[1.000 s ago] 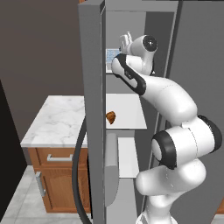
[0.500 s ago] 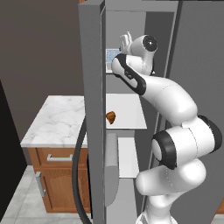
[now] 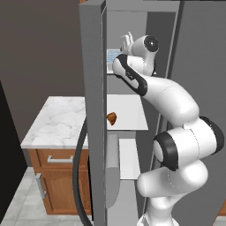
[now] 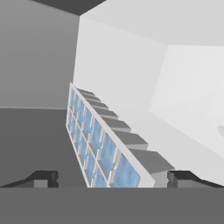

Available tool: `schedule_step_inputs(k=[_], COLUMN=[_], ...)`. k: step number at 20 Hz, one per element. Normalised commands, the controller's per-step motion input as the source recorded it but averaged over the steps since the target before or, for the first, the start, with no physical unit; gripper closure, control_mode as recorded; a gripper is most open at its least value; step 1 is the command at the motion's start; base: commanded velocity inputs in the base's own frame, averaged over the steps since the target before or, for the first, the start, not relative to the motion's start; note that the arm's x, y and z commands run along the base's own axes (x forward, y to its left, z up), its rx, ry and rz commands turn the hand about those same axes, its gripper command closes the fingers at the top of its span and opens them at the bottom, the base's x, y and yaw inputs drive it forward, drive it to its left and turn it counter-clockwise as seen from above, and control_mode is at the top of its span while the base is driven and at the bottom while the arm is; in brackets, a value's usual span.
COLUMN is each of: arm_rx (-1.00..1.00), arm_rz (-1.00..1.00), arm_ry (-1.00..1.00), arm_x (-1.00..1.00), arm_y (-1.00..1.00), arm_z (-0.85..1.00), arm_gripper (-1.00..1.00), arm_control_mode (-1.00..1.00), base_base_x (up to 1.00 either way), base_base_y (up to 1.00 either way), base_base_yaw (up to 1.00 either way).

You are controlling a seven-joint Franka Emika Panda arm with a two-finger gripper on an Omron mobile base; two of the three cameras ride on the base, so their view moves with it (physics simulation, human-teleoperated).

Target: Open the freezer door, pick up the ice cube tray from the freezer, and place it on the dining counter.

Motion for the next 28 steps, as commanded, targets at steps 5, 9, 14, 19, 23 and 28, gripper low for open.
schedule_step_inputs(k=[5,9,14,19,23,28], arm_rx=[0.0,0.0,0.0,0.0,0.0,0.0], arm_rz=[0.0,0.0,0.0,0.0,0.0,0.0], arm_ry=[0.0,0.0,0.0,0.0,0.0,0.01], arm_x=[0.01,0.0,0.0,0.07,0.01,0.0], arm_y=[0.0,0.0,0.0,0.0,0.0,0.0], arm_z=[0.0,0.0,0.0,0.0,0.0,0.0], arm_gripper=[-1.0,-1.0,-1.0,-1.0,-1.0,-1.0], arm_control_mode=[-1.0,-1.0,-1.0,-1.0,-1.0,-1.0], base_base_x=[0.0,0.0,0.0,0.0,0.0,0.0], base_base_y=[0.0,0.0,0.0,0.0,0.0,0.0], base_base_yaw=[0.0,0.0,0.0,0.0,0.0,0.0])
